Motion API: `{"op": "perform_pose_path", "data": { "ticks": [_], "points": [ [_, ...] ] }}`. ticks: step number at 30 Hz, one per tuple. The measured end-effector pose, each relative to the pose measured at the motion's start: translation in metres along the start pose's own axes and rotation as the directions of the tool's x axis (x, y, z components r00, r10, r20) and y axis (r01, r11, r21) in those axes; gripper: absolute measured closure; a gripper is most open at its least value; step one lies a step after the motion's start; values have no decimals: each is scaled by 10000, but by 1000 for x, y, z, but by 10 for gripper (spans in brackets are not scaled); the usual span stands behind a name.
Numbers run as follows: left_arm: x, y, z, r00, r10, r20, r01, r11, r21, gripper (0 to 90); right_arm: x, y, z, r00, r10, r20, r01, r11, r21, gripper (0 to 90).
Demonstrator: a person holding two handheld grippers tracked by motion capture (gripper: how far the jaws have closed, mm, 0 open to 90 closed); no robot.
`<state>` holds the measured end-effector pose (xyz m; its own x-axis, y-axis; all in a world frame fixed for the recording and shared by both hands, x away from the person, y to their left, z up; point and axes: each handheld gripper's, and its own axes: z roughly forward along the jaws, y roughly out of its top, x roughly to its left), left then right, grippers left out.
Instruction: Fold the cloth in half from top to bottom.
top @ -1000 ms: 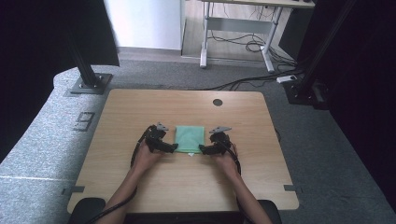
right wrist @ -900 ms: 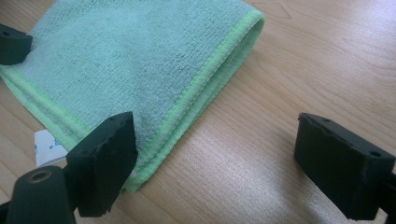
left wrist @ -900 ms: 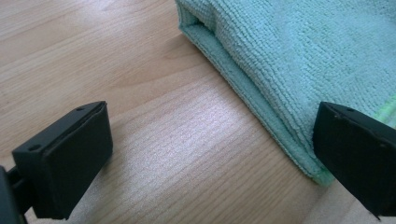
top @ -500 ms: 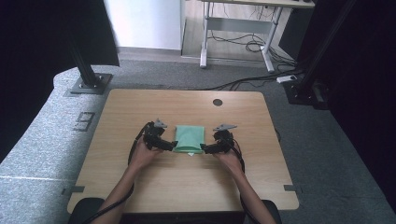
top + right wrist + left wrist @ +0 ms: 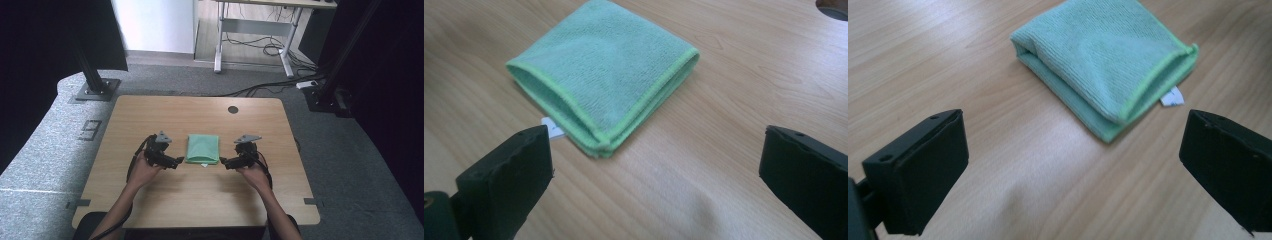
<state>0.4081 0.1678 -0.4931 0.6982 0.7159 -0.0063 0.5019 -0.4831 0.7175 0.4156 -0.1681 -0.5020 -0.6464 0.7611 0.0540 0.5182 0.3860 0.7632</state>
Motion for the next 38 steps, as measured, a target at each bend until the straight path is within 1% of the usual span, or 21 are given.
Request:
{"op": "perform_pose_path", "data": {
  "ticks": [4,5,10,13,15,18,19,22,23,24,25,26,28,29,30,31,34,37,38],
  "points": [
    [-7,-10,-11,9995,258,-194,-258,9997,0,0,2,-6,-13,10000,-79,-3,79,9999,-67,0],
    [-8,-13,-14,9994,293,-205,-293,9996,-8,0,3,-8,-17,10000,-28,7,28,10000,-82,0],
    [-13,-29,-20,9991,310,-297,-311,9995,-35,0,4,-20,-31,9998,-10,190,12,9999,-136,0],
    [-15,-41,-20,9992,223,-319,-224,9997,-29,0,3,-31,-36,9994,130,327,-126,9998,-131,0],
    [-16,-49,-19,9993,188,-321,-186,9998,58,0,2,-38,-37,9992,258,313,-255,9996,-86,0],
    [-16,-61,-14,9992,164,-363,-154,9996,257,0,0,-51,-37,9987,380,344,-381,9993,49,0],
    [-16,-61,-14,9992,164,-363,-154,9996,257,0,0,-51,-37,9987,380,344,-381,9993,49,0],
    [-16,-70,-6,9995,24,-311,-8,9987,518,0,-3,-65,-32,9979,492,424,-503,9984,249,0],
    [-16,-72,-4,9995,32,-304,-13,9979,643,0,-3,-68,-30,9977,509,443,-523,9981,316,0],
    [-16,-72,-4,9995,32,-304,-13,9979,643,0,-3,-68,-30,9977,509,443,-523,9981,316,0],
    [-17,-74,-1,9993,119,-364,-90,9968,796,0,-4,-72,-28,9979,440,485,-461,9980,435,0],
    [-17,-75,2,9995,87,-314,-63,9971,764,0,-4,-77,-24,9978,397,531,-427,9975,555,0],
    [-16,-75,3,9998,-114,-132,124,9968,788,0,-4,-81,-20,9980,420,476,-449,9971,619,0],
    [-16,-75,3,9999,-115,-126,124,9968,788,0,-4,-84,-17,9980,356,518,-388,9974,606,0],
    [-16,-75,3,9999,-122,-115,131,9968,791,0,-2,-85,-16,9975,156,682,-201,9976,656,0],
    [-16,-75,4,9998,-133,-120,142,9968,792,0,-1,-84,-15,9974,6,724,-59,9974,721,0],
    [-17,-75,4,9997,-174,-146,185,9967,796,0,1,-84,-14,9977,-41,681,-9,9974,723,0],
    [-18,-74,4,9990,-297,-320,322,9961,822,0,1,-84,-14,9977,-44,683,-6,9974,722,0],
    [-18,-74,4,9990,-297,-320,322,9961,822,0,1,-84,-14,9977,-40,682,-9,9974,722,0]
  ]
}}
